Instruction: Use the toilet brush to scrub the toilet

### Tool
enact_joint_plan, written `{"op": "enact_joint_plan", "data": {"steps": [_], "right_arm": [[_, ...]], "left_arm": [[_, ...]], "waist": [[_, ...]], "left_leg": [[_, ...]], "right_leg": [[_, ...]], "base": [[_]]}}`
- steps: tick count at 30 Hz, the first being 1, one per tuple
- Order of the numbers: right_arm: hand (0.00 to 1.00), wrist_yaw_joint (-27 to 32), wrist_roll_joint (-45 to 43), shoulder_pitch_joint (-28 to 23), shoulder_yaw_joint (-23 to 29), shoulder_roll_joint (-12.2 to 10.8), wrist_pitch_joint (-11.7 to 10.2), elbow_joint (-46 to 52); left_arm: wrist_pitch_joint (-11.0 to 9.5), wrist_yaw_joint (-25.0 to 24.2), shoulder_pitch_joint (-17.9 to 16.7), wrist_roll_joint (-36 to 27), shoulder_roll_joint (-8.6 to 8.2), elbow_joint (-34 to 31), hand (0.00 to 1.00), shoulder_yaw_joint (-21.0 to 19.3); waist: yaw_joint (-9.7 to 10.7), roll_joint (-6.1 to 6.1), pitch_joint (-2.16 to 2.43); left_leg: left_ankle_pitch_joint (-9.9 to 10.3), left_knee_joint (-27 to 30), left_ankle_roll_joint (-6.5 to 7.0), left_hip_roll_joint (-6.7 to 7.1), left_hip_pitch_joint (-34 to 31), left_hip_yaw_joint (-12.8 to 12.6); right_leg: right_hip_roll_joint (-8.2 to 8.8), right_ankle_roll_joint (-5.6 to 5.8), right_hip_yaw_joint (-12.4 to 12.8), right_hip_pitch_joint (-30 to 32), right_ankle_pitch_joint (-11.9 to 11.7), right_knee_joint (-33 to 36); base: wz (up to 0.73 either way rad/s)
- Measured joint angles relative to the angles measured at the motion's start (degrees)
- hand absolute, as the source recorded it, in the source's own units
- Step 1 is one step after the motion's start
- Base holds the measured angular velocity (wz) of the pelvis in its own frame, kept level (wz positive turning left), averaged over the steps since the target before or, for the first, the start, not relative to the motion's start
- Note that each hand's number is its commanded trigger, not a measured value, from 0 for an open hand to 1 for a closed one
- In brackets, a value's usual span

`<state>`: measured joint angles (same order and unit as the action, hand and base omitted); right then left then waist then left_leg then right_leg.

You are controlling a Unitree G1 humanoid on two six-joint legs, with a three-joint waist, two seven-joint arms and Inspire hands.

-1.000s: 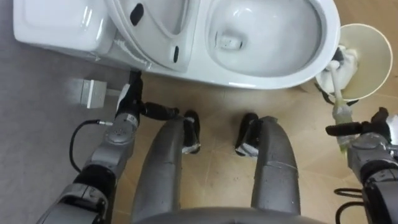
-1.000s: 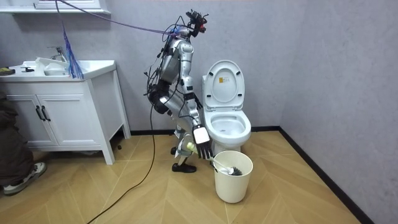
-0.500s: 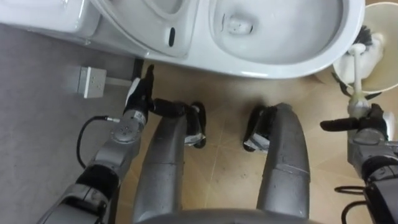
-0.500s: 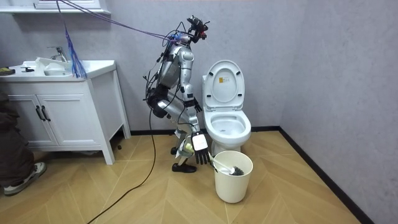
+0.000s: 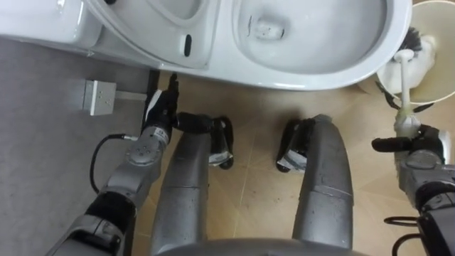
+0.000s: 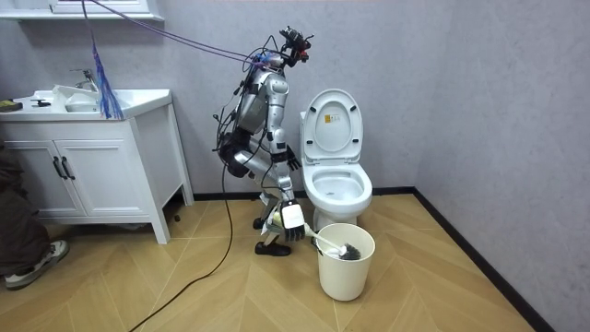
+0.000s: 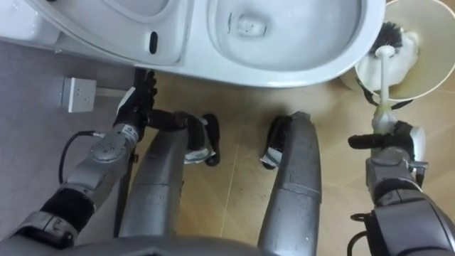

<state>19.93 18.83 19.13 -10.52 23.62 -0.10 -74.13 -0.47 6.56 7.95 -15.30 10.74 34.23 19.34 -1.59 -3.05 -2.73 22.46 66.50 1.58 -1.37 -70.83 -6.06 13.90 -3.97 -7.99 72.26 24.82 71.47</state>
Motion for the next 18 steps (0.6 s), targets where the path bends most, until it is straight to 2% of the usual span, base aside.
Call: {"op": "enact_joint_plan", "data": {"steps": [6, 9, 18], "right_arm": [[1.0, -1.7, 3.6, -0.1, -0.9, -0.2, 0.7, -0.3], [1.0, -2.1, 5.2, -0.2, -1.0, -0.9, 0.7, -0.2], [1.0, -1.7, 7.8, -0.6, -1.5, -1.7, 0.7, 0.2]], "left_arm": [[-0.3, -0.8, -0.5, -0.9, 0.48, -0.2, 0.0, 0.0], [-0.4, -1.1, -1.2, -0.9, 1.59, -0.8, 0.0, 0.0], [-0.4, -1.1, -1.6, -0.9, 1.71, -0.7, 0.0, 0.1]], "waist": [[0.0, 0.04, -0.02], [-0.2, 0.02, 0.0], [-0.2, -0.01, 0.03]], "left_leg": [[0.7, 1.2, 0.45, -0.32, -0.2, -0.1], [0.7, 1.2, 0.48, -0.98, -0.2, -0.1], [0.7, 0.5, 0.38, -1.01, 1.0, 0.0]], "right_leg": [[-0.26, 0.33, 0.0, -0.1, 0.0, 0.3], [-1.64, 0.94, 0.6, -0.1, -0.3, -0.4], [-1.83, 0.96, 0.4, -1.3, -0.4, -1.0]], "base": [[-0.06], [-0.11], [-0.01]]}}
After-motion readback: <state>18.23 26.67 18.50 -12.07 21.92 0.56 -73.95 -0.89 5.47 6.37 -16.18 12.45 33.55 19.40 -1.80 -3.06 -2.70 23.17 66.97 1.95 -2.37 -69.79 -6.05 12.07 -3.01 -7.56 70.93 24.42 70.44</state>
